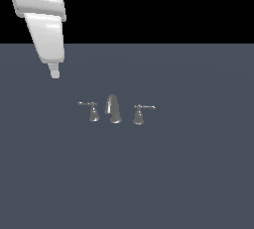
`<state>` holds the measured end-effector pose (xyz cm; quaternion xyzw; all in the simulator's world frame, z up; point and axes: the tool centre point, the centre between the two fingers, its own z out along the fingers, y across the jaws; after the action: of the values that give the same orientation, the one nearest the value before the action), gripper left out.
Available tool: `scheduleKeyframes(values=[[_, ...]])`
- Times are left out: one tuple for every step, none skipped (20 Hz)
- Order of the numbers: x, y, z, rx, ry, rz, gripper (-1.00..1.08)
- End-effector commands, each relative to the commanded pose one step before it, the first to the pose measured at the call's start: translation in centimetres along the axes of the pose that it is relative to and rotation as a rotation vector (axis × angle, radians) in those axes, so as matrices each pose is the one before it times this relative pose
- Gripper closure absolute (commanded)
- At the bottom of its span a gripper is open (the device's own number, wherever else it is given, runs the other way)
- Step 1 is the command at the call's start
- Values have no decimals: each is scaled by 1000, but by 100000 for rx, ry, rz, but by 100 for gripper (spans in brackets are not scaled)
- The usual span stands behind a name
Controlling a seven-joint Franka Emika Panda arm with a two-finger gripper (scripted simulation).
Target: Turn on the faucet by rotating a designated handle.
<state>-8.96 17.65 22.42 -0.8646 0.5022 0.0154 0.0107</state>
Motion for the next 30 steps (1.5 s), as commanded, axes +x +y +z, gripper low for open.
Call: scheduleKeyframes(values=[[289, -1028, 957, 170, 188, 4084, 108], [119, -401, 379, 33, 85, 1599, 108], [121, -404, 382, 30, 91, 1610, 108], [124, -407, 386, 27, 96, 1626, 108], [126, -412, 391, 25, 102, 1646, 108], [129, -417, 397, 22, 108, 1670, 108], [133, -424, 405, 20, 114, 1700, 108], [136, -433, 413, 19, 120, 1733, 108], [141, -442, 422, 17, 127, 1773, 108], [145, -454, 433, 16, 134, 1817, 108], [150, -466, 444, 16, 141, 1867, 108], [155, -480, 457, 15, 148, 1922, 108], [161, -496, 471, 15, 154, 1984, 108], [168, -513, 486, 16, 161, 2052, 108], [174, -532, 502, 17, 168, 2126, 108], [182, -554, 519, 19, 174, 2208, 108], [188, -572, 533, 20, 177, 2276, 108], [187, -570, 528, 21, 174, 2263, 108], [184, -562, 517, 22, 168, 2229, 108], [181, -552, 505, 23, 161, 2186, 108], [176, -541, 491, 24, 152, 2137, 108], [172, -528, 475, 24, 140, 2082, 108], [166, -513, 456, 24, 128, 2016, 108], [159, -493, 436, 23, 118, 1934, 108], [151, -468, 412, 23, 109, 1837, 108], [142, -442, 387, 22, 99, 1731, 108], [134, -419, 362, 20, 84, 1636, 108], [126, -394, 334, 17, 67, 1531, 108], [116, -364, 304, 14, 50, 1412, 108], [108, -341, 280, 11, 38, 1317, 108]])
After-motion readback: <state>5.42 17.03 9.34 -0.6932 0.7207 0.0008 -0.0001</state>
